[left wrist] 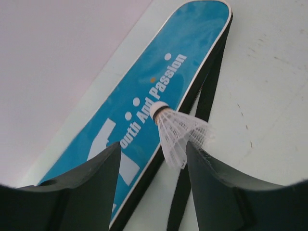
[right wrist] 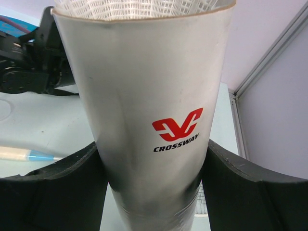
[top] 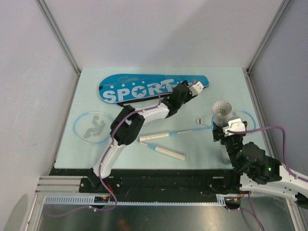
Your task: Pack up the badminton gear
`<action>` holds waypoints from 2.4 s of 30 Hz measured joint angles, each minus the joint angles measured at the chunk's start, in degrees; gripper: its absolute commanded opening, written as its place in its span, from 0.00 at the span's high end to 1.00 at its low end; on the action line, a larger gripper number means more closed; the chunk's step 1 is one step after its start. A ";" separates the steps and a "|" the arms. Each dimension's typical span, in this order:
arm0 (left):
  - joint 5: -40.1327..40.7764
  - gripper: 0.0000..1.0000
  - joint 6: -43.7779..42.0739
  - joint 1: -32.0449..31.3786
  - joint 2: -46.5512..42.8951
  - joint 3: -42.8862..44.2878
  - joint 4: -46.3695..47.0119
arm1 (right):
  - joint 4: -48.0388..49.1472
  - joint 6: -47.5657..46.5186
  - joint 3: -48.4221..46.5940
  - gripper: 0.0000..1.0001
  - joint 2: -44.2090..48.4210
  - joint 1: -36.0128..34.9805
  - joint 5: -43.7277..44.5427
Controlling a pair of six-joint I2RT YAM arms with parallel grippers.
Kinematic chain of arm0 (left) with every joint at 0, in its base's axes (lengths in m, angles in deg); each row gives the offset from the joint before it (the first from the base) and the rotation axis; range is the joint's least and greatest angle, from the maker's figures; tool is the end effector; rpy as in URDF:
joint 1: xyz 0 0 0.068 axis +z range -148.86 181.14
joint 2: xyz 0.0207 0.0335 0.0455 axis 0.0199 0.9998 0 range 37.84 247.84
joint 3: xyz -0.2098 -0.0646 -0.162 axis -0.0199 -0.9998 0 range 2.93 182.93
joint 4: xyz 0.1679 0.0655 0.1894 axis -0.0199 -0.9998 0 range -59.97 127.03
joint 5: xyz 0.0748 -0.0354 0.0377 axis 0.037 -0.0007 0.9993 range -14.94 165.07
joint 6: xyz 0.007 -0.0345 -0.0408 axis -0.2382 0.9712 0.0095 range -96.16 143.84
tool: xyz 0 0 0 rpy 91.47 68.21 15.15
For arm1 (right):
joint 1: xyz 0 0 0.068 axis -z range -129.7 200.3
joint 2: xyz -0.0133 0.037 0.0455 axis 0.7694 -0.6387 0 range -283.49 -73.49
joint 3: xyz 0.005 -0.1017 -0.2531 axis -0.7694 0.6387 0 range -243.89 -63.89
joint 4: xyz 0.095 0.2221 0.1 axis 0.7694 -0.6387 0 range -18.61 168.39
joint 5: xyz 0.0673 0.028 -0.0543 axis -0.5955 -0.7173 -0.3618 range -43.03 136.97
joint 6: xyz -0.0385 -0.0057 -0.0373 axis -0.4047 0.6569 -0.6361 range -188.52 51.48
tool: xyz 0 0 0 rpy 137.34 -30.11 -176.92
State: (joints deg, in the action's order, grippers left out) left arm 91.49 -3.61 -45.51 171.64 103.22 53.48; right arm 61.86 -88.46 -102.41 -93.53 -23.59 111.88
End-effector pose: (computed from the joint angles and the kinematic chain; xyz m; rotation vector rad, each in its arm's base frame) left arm 0.3805 -0.3883 0.1871 0.9548 1.5918 0.0350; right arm 0.0516 0.0624 0.3416 -0.3655 1.5143 -0.1269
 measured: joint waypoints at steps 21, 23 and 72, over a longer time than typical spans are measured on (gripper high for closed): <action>-0.37 0.08 -5.92 0.33 7.15 6.23 -4.68 | -1.79 1.99 -0.20 0.73 -0.11 -0.04 -2.43; -0.79 0.11 -5.60 0.52 6.82 6.25 -5.53 | -1.79 2.23 -0.20 0.72 -0.17 -0.04 -2.60; -50.40 1.00 56.19 15.67 -59.91 -37.66 -9.84 | -1.90 -5.44 -0.92 0.73 -12.72 1.25 -19.54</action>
State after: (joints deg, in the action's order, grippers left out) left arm 41.09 52.59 -29.84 111.73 65.56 43.64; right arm 59.96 -93.91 -103.33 -106.25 -22.34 92.34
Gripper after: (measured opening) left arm 0.005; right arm 0.710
